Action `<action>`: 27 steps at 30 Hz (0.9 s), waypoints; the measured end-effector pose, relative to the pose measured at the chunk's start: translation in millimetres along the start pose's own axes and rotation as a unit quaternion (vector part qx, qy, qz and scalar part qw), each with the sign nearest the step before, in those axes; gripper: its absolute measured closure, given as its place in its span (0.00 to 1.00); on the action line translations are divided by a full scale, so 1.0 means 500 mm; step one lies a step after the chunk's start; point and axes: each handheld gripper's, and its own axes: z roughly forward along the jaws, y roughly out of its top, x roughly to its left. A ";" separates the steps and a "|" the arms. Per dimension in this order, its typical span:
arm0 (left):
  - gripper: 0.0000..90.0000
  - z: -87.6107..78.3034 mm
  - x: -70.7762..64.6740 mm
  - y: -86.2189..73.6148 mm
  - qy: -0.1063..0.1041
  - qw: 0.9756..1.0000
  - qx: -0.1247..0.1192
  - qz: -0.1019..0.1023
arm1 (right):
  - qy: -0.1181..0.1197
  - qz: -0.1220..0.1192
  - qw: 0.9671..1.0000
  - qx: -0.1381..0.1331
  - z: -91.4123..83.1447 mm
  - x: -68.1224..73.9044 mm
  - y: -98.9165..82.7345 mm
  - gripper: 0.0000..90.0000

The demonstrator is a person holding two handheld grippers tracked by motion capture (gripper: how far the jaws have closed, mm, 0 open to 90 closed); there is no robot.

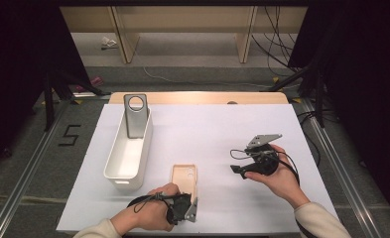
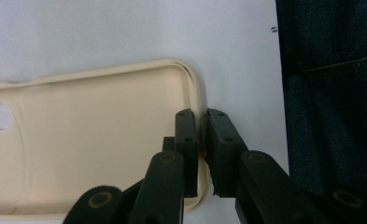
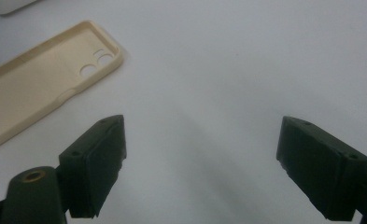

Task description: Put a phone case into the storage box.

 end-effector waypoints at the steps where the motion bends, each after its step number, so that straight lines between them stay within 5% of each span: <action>1: 0.93 0.001 -0.002 0.000 0.000 1.000 -0.003 -0.005 | 0.001 0.000 1.000 0.000 0.000 0.000 0.000 0.19; 15: 0.97 -0.003 -0.005 0.000 0.002 0.999 -0.012 -0.030 | 0.002 0.000 1.000 -0.001 -0.001 0.001 0.001 0.19; 23: 0.97 -0.025 0.002 0.005 0.045 0.998 -0.030 -0.026 | 0.010 0.012 1.000 -0.007 0.001 0.008 0.004 0.19; 27: 0.97 -0.033 0.002 0.010 0.073 0.996 -0.050 -0.028 | 0.018 0.015 1.000 -0.014 0.003 0.016 0.009 0.19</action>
